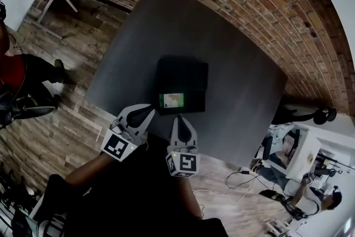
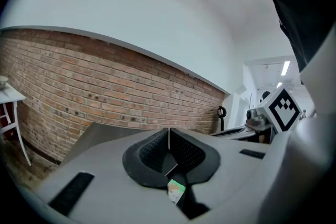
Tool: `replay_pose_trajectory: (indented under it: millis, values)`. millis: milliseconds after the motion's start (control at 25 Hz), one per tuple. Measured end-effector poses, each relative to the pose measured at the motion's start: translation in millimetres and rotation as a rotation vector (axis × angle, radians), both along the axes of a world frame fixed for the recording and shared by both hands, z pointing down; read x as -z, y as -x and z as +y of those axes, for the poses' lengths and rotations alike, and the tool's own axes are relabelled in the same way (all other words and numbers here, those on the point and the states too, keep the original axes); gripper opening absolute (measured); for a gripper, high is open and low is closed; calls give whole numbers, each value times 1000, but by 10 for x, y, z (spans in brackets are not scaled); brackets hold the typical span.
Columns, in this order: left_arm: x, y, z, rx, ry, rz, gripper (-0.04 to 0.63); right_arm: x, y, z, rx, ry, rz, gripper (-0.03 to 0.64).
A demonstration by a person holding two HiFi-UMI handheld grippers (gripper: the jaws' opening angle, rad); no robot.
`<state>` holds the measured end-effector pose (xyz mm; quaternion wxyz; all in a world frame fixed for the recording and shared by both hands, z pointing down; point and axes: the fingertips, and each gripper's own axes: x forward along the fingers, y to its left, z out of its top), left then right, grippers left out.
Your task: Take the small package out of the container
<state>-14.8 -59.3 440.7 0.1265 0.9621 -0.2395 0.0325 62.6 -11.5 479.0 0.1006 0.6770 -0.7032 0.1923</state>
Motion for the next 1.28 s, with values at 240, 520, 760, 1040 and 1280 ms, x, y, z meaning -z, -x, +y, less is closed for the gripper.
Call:
replay_pose_trajectory:
  millis: [240, 520, 760, 1040, 1280]
  values:
    - [-101, -171, -41, -25, -24, -60, 37, -166, -91, -59, 13, 28, -23, 25]
    - [-219, -367, -111, 30, 43, -38, 37, -377, -208, -106, 46, 76, -71, 26]
    - [-395, -492, -105, 20, 75, -59, 37, -699, -212, -137, 90, 169, -85, 137]
    - [-573, -549, -157, 24, 108, -66, 37, -1107, -177, -180, 149, 279, -46, 250]
    - [-686, -496, -308, 39, 128, -76, 37, -1542, -181, -220, 157, 414, 2, 327]
